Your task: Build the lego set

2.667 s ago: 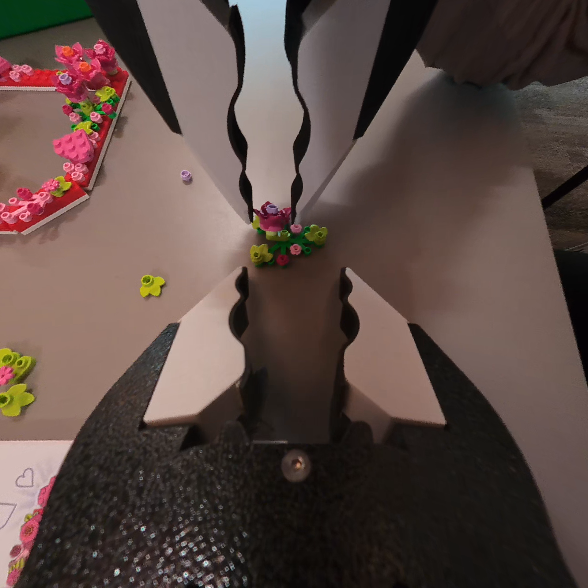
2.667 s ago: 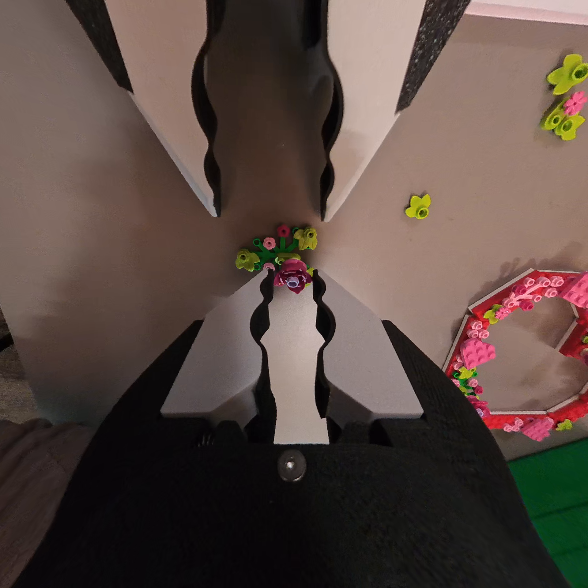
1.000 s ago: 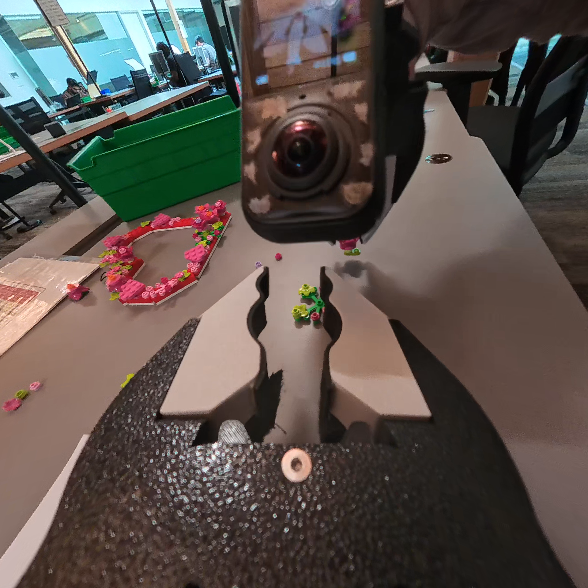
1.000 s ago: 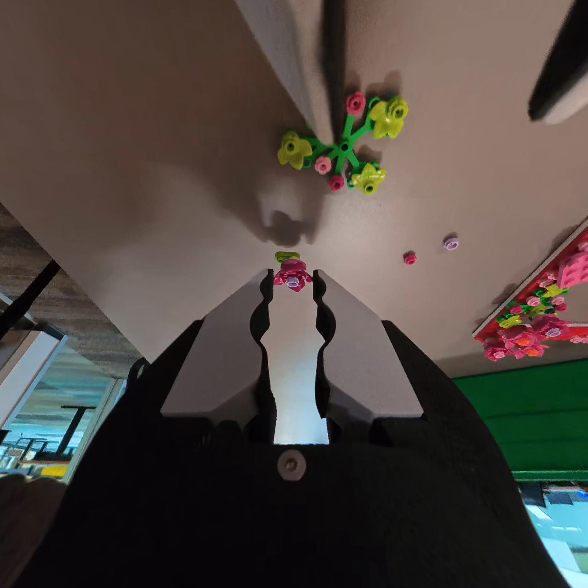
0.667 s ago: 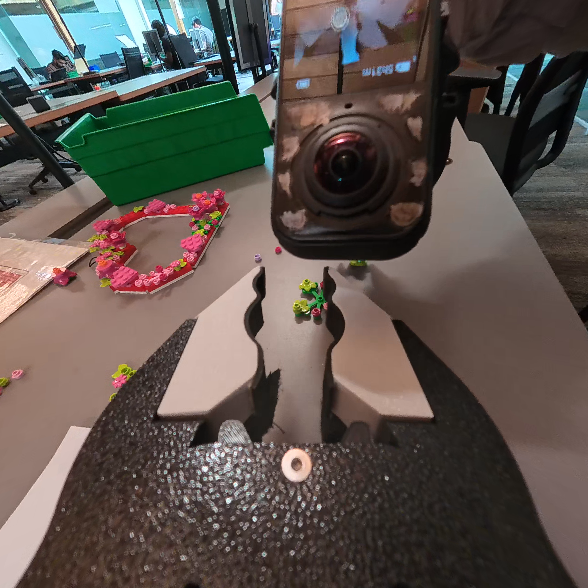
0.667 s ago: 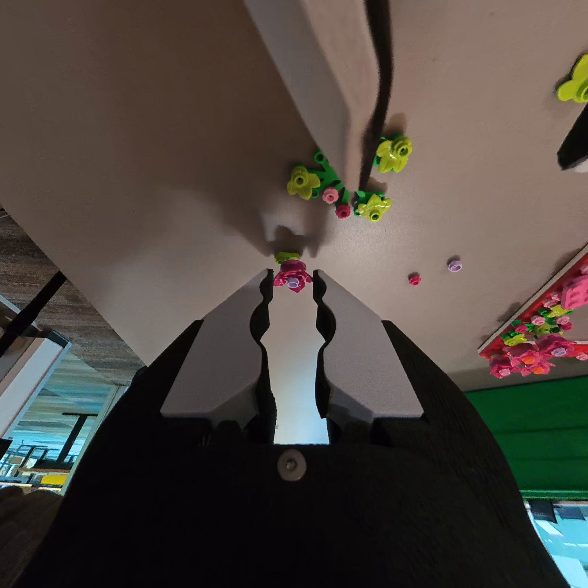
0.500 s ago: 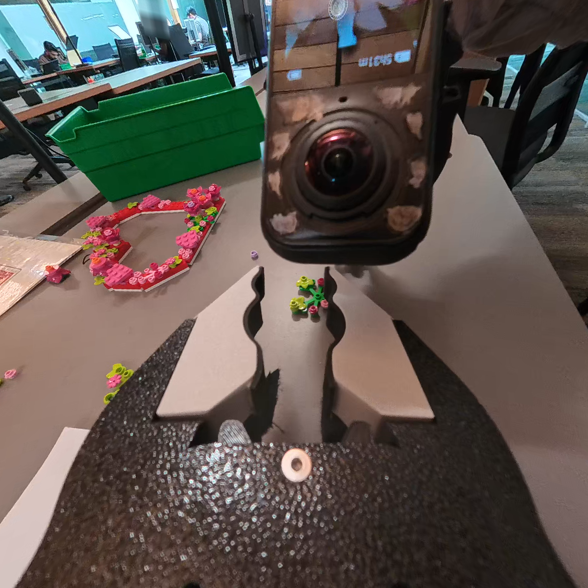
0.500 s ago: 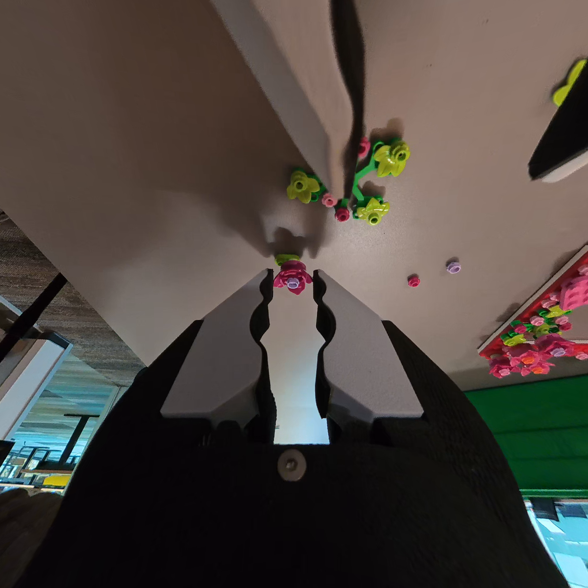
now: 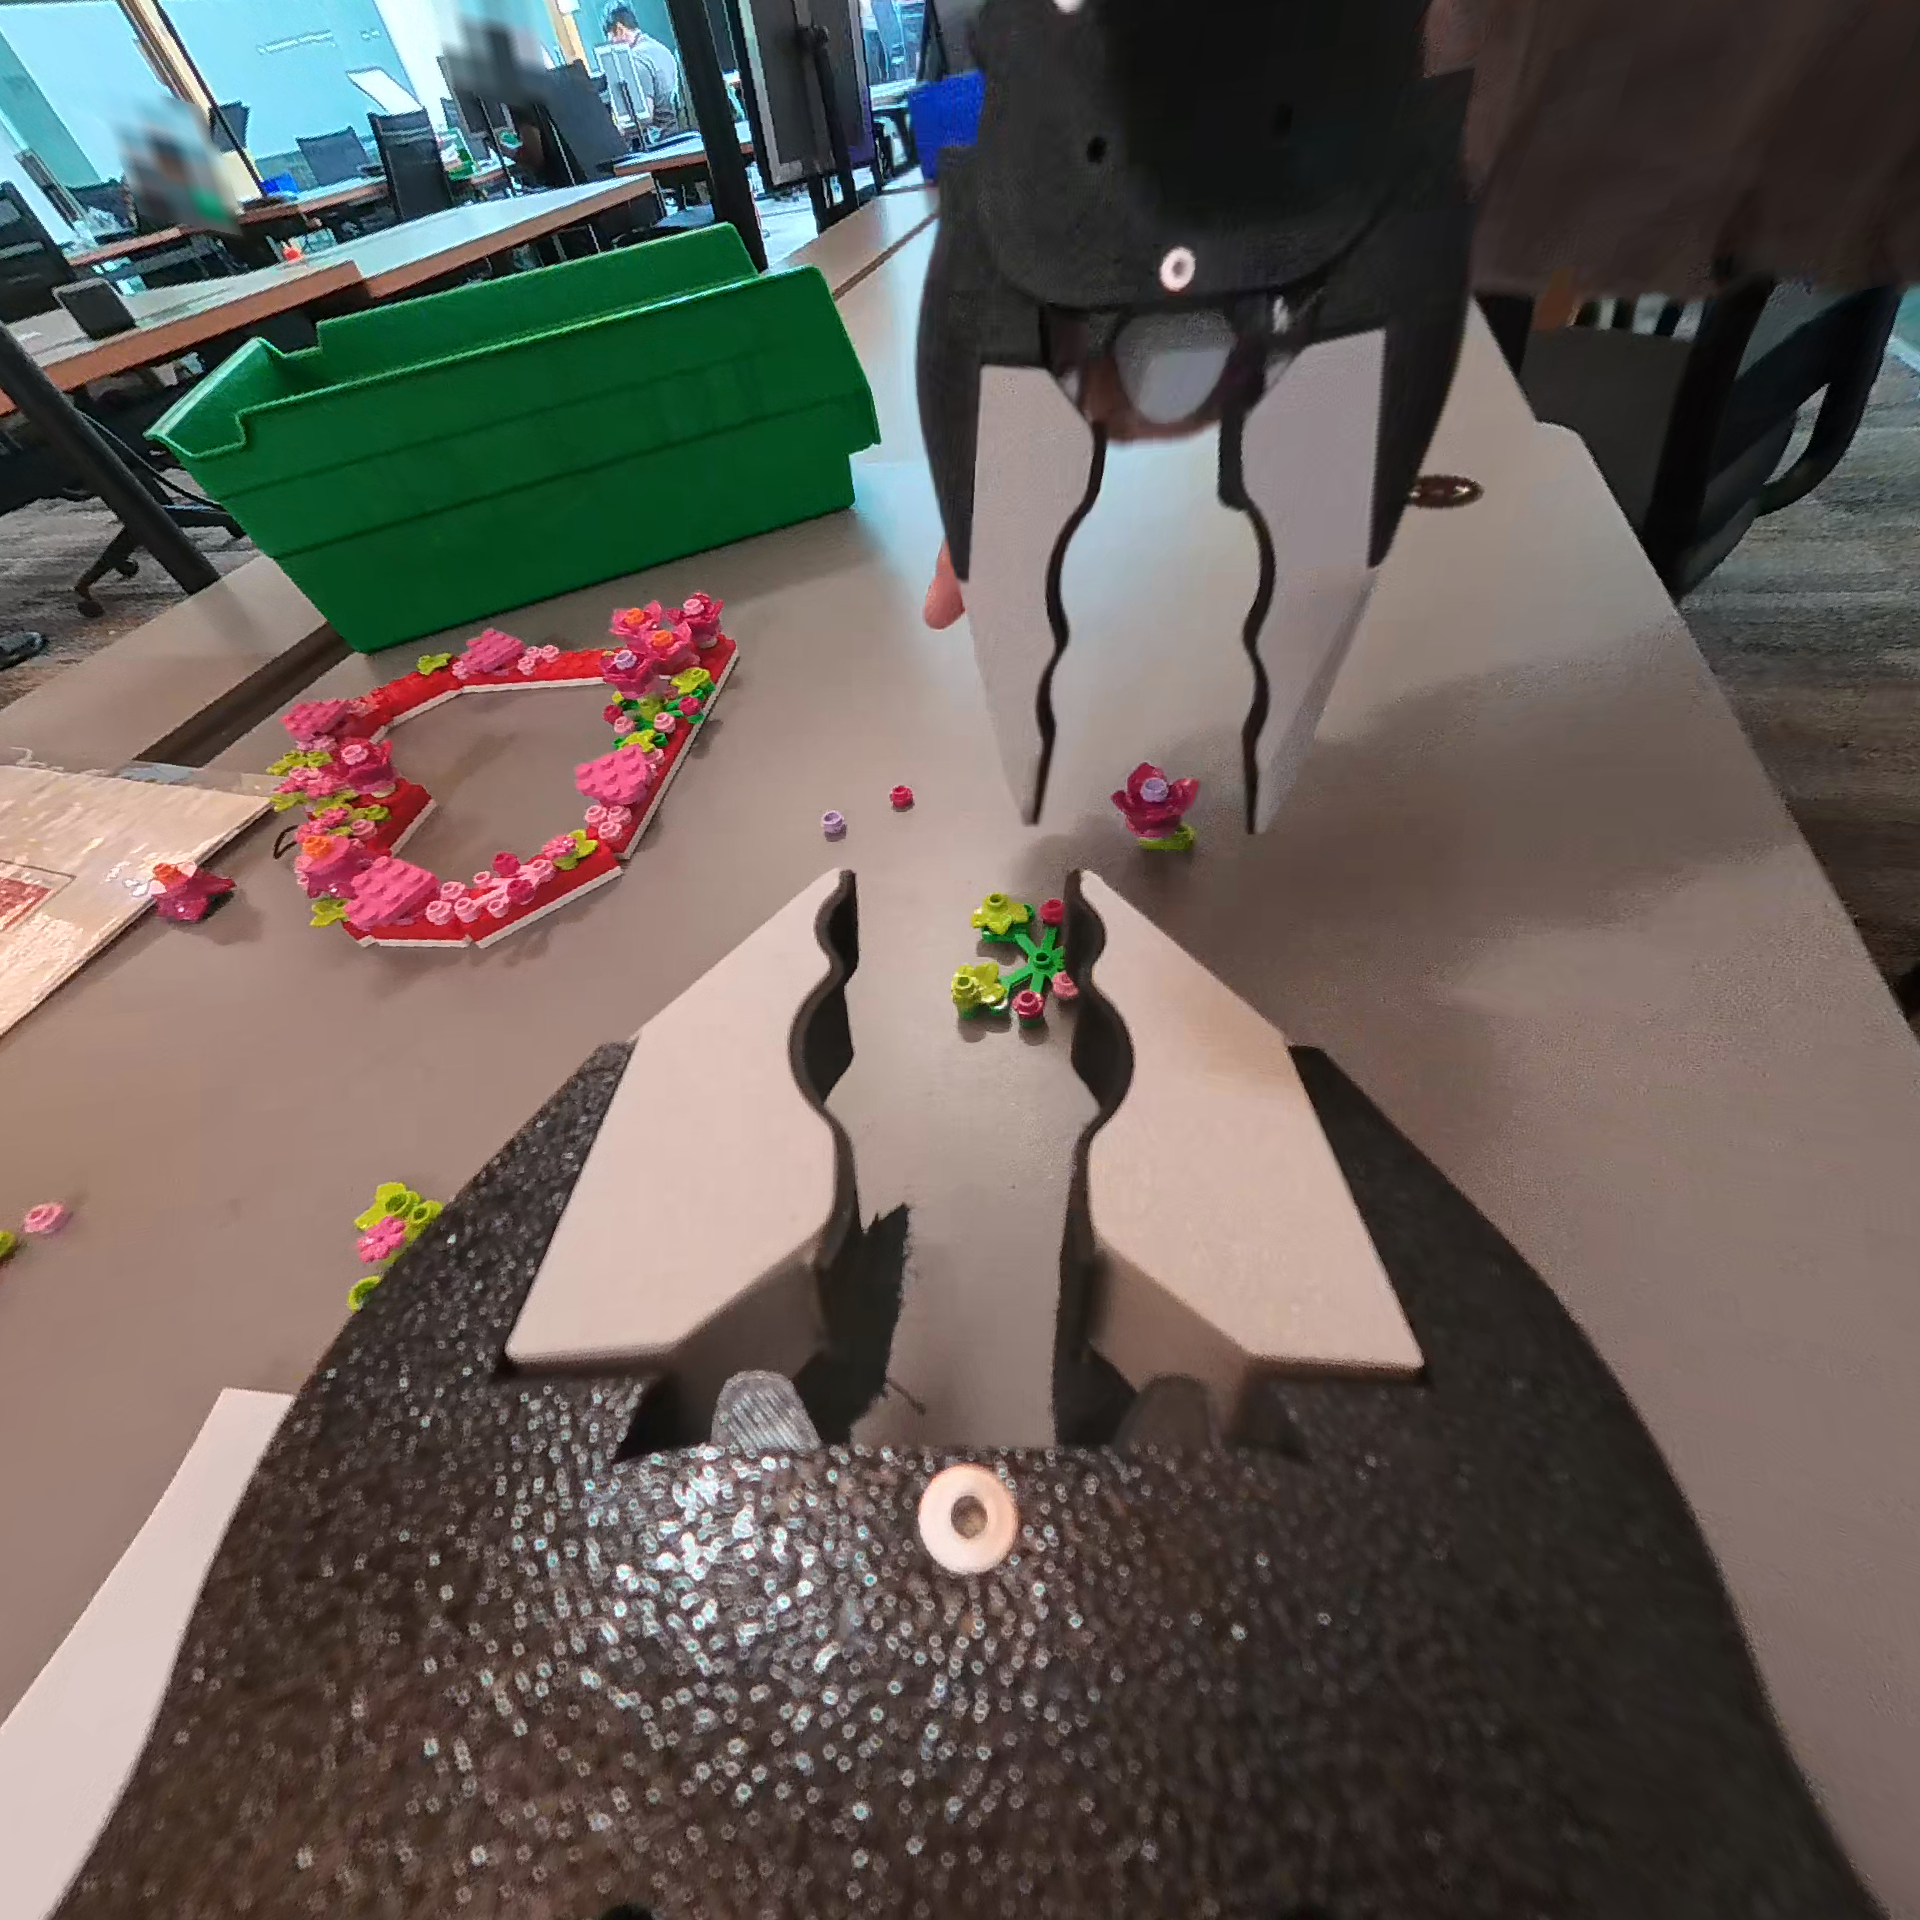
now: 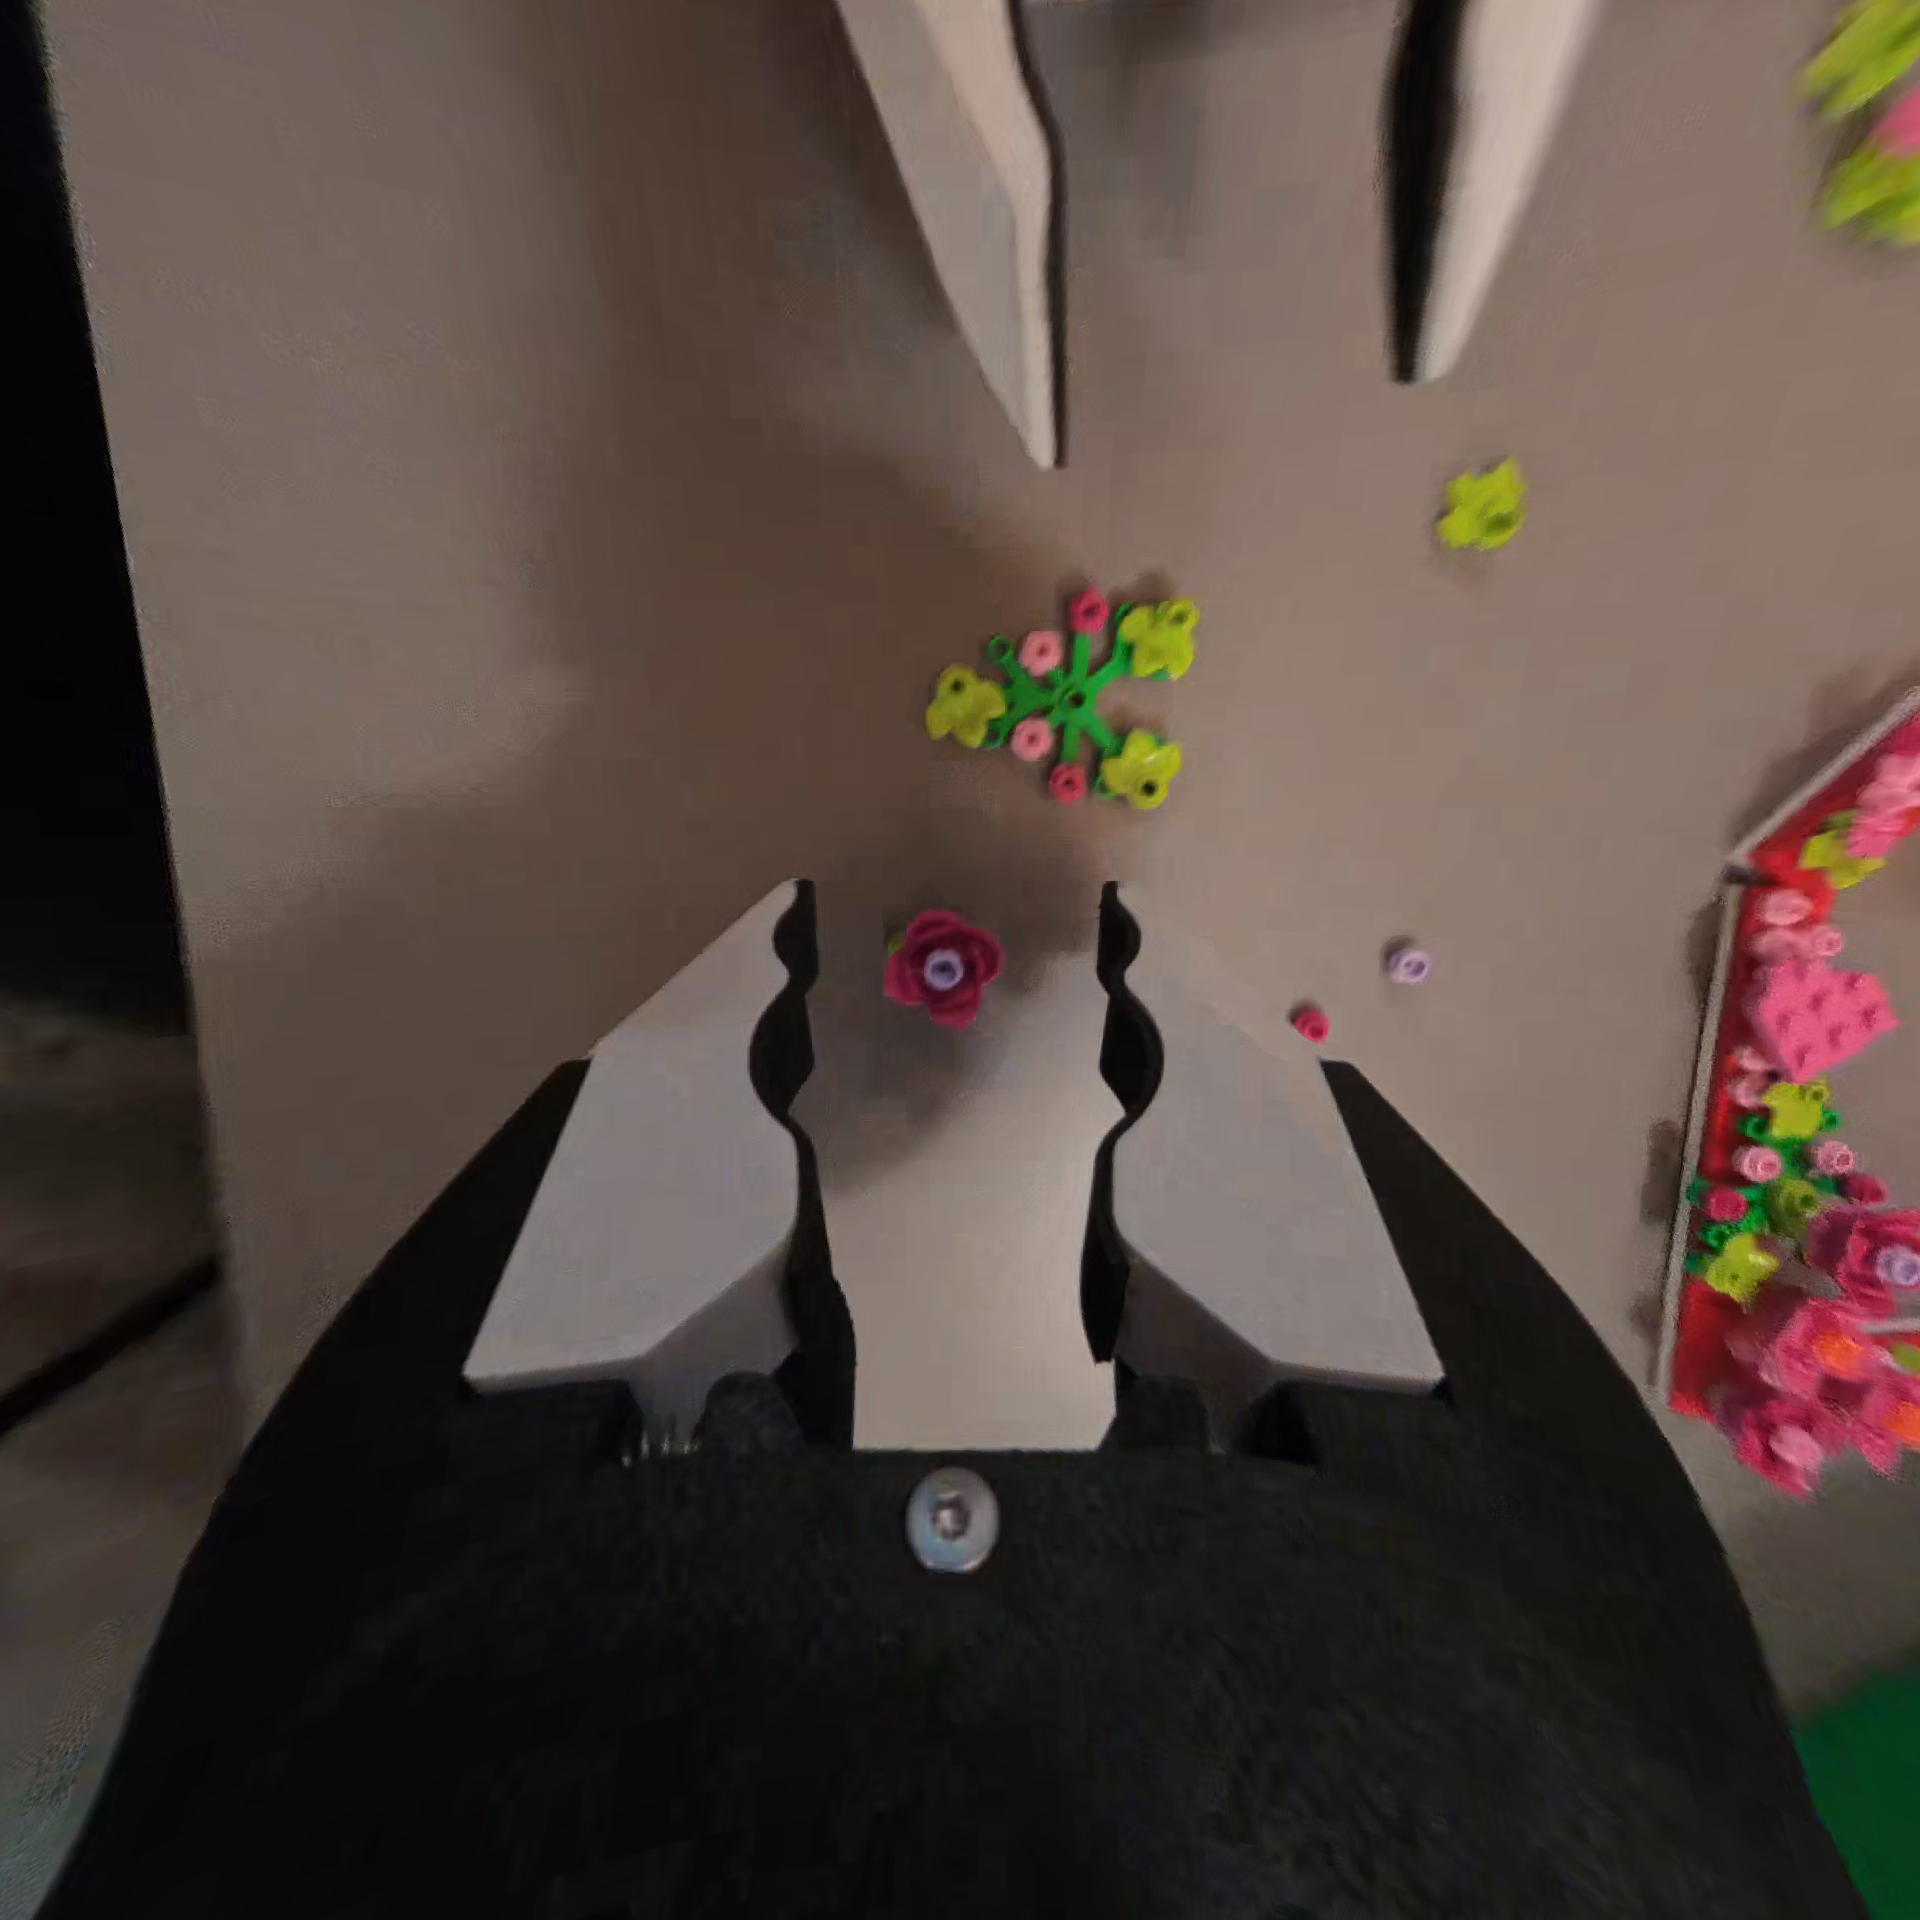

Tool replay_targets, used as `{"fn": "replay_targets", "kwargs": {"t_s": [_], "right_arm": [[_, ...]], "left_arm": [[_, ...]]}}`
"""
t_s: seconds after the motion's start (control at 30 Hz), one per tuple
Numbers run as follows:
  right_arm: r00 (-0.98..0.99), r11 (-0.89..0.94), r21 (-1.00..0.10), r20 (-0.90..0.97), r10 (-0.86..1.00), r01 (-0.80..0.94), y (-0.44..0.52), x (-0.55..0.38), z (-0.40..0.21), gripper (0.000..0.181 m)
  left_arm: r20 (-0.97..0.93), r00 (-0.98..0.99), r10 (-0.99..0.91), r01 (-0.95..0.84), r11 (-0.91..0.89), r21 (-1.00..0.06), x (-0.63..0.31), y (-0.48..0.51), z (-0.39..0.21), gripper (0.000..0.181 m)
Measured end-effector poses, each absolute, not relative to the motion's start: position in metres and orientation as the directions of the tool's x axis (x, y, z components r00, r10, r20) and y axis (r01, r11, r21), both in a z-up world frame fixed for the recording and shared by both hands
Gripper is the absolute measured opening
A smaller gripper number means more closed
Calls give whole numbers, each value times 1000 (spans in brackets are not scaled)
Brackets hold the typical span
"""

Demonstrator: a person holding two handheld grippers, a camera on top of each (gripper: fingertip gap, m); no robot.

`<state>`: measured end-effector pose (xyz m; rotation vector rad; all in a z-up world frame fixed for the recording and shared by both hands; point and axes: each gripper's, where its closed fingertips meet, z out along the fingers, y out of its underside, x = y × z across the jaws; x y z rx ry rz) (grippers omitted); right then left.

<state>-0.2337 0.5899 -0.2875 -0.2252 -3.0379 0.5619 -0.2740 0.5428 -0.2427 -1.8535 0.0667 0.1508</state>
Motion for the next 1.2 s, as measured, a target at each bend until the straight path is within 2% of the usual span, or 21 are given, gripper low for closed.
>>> {"fn": "replay_targets", "kwargs": {"t_s": [0.1,0.17,0.4,0.67,0.73,1.03,1.2], "right_arm": [[-973,701,-690,-22,231,182,588,-235,-280,54],[-966,586,-784,-66,248,204,593,-231,-278,52],[-979,530,-830,-89,184,175,598,-231,-284,41],[-986,567,-807,-124,114,167,599,-224,-290,28],[-985,571,-803,-122,126,172,601,-226,-291,22],[-938,457,-868,-27,345,193,573,-263,-271,22],[-932,462,-848,-95,349,259,560,-268,-279,22]], "left_arm": [[-136,990,25,-123,-285,-950,-273,543,-242,39],[-139,990,15,-129,-291,-948,-271,543,-244,39],[-164,986,-5,-158,-292,-943,-266,546,-246,42],[-177,983,-41,-181,-313,-932,-259,546,-251,43],[-172,984,-47,-178,-317,-932,-258,547,-252,43],[-157,987,-39,-161,-357,-920,-251,543,-256,41],[-171,985,4,-155,-394,-906,-260,536,-259,40]]}}
